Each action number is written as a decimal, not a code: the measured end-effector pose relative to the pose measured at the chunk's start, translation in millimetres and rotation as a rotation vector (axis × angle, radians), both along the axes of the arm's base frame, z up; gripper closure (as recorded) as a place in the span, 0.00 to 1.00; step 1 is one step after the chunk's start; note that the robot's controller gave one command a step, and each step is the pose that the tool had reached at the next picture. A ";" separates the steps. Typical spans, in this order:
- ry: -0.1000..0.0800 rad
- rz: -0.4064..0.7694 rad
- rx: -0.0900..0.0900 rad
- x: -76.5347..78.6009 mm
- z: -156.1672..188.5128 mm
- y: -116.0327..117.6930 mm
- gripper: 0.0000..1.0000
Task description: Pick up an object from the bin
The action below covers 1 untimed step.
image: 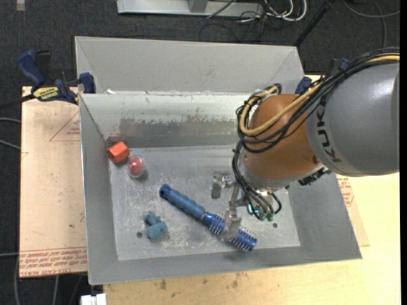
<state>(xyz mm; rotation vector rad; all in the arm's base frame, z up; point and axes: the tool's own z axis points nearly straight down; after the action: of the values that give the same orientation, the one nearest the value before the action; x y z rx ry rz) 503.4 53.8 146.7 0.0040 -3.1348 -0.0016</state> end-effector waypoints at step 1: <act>-0.001 -0.061 0.000 14.6 -81.5 -1.8 0.00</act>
Offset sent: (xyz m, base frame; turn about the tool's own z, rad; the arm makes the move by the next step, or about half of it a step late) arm 0.0156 -0.0021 -0.0767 0.0618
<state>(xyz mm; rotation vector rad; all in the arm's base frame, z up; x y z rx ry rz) 518.0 52.0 65.3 -0.0912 -3.1348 -0.0016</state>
